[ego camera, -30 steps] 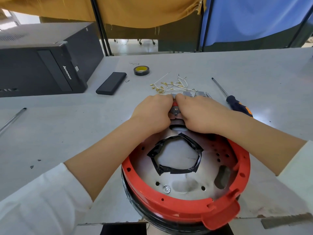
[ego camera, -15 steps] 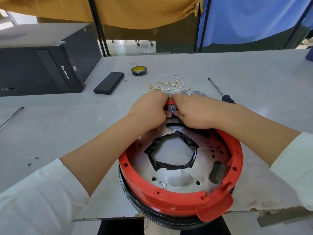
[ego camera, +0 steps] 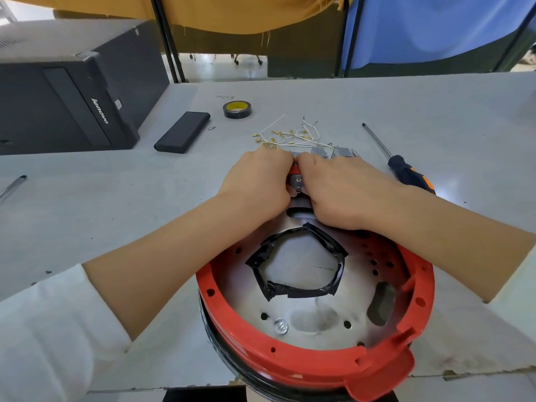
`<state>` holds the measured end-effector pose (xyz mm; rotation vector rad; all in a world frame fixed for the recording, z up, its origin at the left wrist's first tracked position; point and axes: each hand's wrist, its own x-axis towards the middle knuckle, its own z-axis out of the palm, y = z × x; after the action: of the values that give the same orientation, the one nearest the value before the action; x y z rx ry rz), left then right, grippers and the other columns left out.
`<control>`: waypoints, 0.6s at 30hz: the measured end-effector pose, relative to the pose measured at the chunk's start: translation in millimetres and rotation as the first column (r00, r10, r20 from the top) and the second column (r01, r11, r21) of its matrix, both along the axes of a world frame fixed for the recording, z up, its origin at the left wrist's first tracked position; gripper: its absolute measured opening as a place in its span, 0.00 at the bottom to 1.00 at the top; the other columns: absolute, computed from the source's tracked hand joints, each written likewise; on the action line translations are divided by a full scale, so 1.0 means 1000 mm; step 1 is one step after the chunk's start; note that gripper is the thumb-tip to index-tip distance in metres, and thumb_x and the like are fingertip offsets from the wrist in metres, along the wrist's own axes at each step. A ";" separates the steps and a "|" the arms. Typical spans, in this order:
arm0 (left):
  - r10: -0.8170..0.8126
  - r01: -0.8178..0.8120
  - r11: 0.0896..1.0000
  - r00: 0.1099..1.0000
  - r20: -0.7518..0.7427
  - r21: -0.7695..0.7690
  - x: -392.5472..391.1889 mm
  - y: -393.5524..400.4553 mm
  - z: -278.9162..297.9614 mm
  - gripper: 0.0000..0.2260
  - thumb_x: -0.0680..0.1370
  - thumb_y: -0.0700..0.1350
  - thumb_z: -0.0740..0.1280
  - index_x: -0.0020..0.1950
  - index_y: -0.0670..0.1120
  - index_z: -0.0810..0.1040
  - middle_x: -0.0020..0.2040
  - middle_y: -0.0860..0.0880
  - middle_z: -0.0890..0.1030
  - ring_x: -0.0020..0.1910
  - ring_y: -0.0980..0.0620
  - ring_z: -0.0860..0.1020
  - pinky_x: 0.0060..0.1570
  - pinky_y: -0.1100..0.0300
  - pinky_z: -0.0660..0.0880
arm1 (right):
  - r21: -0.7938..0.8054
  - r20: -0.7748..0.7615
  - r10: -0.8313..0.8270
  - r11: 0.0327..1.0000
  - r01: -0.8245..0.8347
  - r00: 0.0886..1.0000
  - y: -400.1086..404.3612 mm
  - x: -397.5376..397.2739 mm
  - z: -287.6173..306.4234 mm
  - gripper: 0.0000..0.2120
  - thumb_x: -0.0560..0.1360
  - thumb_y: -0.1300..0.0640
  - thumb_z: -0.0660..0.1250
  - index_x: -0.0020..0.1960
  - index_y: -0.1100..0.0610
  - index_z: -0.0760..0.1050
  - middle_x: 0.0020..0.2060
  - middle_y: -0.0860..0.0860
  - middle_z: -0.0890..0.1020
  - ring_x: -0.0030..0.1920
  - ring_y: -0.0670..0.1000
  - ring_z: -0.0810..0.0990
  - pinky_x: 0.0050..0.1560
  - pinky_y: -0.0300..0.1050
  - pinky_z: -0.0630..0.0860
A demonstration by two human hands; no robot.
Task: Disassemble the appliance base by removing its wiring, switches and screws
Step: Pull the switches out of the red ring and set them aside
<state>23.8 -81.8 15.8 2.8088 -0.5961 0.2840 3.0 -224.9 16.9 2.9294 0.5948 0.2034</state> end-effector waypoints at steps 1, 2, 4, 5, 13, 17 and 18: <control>0.002 -0.002 1.000 1.000 0.002 0.005 0.000 0.000 0.000 0.09 0.72 0.42 0.66 0.37 0.50 0.65 0.31 0.53 0.64 0.35 0.47 0.65 0.25 0.61 0.56 | -0.002 0.001 0.000 1.000 0.000 1.000 0.000 0.000 0.000 0.09 0.75 0.59 0.58 0.54 0.58 0.63 0.49 0.57 0.75 0.34 0.55 0.64 0.28 0.47 0.52; 0.004 -0.004 1.000 1.000 0.002 0.009 0.000 0.000 0.000 0.09 0.72 0.42 0.65 0.38 0.49 0.66 0.31 0.53 0.64 0.35 0.47 0.65 0.25 0.61 0.56 | -0.002 0.000 0.000 1.000 0.000 1.000 0.000 0.000 0.000 0.09 0.75 0.59 0.59 0.53 0.57 0.62 0.49 0.57 0.75 0.33 0.54 0.63 0.27 0.46 0.51; 0.007 -0.007 1.000 1.000 0.008 0.009 0.000 0.000 0.000 0.08 0.72 0.42 0.65 0.39 0.49 0.66 0.31 0.53 0.63 0.35 0.47 0.65 0.25 0.60 0.56 | 0.003 0.000 -0.003 1.000 0.003 1.000 0.001 0.000 0.000 0.08 0.75 0.59 0.59 0.50 0.56 0.60 0.49 0.56 0.75 0.31 0.52 0.61 0.26 0.45 0.50; 0.007 -0.007 1.000 1.000 0.011 0.005 0.000 0.001 0.000 0.08 0.72 0.42 0.65 0.39 0.49 0.66 0.31 0.53 0.64 0.35 0.47 0.65 0.25 0.60 0.56 | 0.001 0.003 -0.002 1.000 0.002 1.000 0.000 0.000 0.000 0.08 0.74 0.59 0.59 0.50 0.55 0.60 0.49 0.56 0.75 0.31 0.52 0.61 0.26 0.45 0.50; -0.102 0.106 0.994 0.989 -0.104 0.028 0.002 0.007 0.005 0.06 0.74 0.46 0.67 0.47 0.48 0.71 0.50 0.45 0.78 0.46 0.45 0.73 0.38 0.59 0.61 | 0.094 -0.118 0.004 0.996 0.007 0.993 -0.004 0.001 0.004 0.04 0.77 0.59 0.56 0.49 0.55 0.60 0.49 0.55 0.75 0.32 0.52 0.64 0.28 0.47 0.56; -0.116 0.119 0.993 0.985 -0.129 0.014 0.000 0.009 0.007 0.05 0.76 0.46 0.65 0.46 0.49 0.69 0.52 0.44 0.79 0.50 0.43 0.75 0.39 0.59 0.62 | 0.109 -0.136 0.022 0.994 -0.007 0.990 -0.006 0.002 0.003 0.05 0.78 0.57 0.55 0.53 0.56 0.62 0.50 0.55 0.75 0.36 0.54 0.66 0.35 0.48 0.62; -0.115 0.118 0.993 0.986 -0.121 0.017 -0.001 0.009 0.007 0.05 0.76 0.44 0.64 0.45 0.49 0.67 0.52 0.43 0.78 0.50 0.42 0.75 0.39 0.58 0.62 | 0.105 -0.128 0.026 0.994 -0.012 0.991 -0.006 0.002 0.002 0.05 0.79 0.57 0.54 0.53 0.56 0.62 0.50 0.56 0.75 0.36 0.54 0.66 0.35 0.48 0.63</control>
<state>22.5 -73.0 22.9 2.7760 -0.7374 0.0857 4.8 -230.5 19.0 3.0565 0.6493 0.0477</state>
